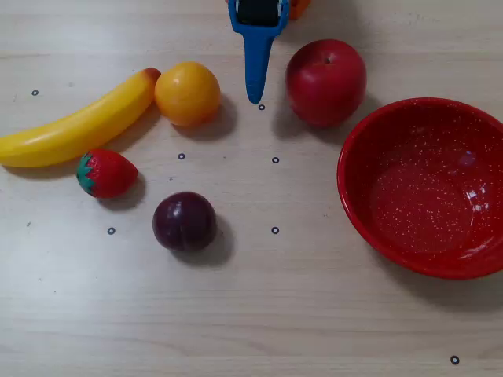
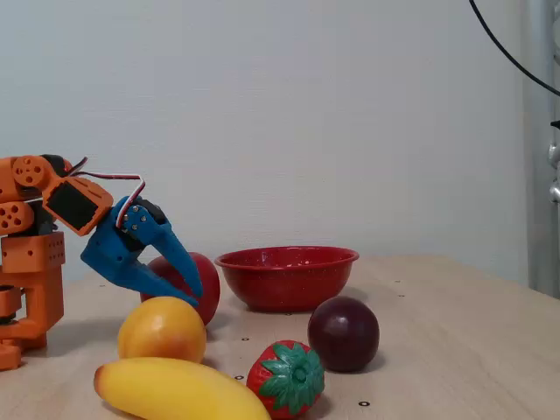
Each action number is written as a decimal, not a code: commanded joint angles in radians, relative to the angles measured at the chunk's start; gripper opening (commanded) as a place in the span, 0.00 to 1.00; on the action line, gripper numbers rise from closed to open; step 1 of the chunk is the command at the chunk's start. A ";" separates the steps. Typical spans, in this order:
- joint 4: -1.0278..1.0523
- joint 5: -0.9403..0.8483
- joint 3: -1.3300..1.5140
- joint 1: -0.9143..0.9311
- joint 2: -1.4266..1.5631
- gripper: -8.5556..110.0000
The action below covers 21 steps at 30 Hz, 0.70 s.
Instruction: Put plum in the red bowl.
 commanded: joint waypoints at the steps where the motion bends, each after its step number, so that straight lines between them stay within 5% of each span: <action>1: 0.002 -0.031 0.003 0.015 0.011 0.07; 21: -0.091 0.020 -0.051 0.008 -0.146 0.07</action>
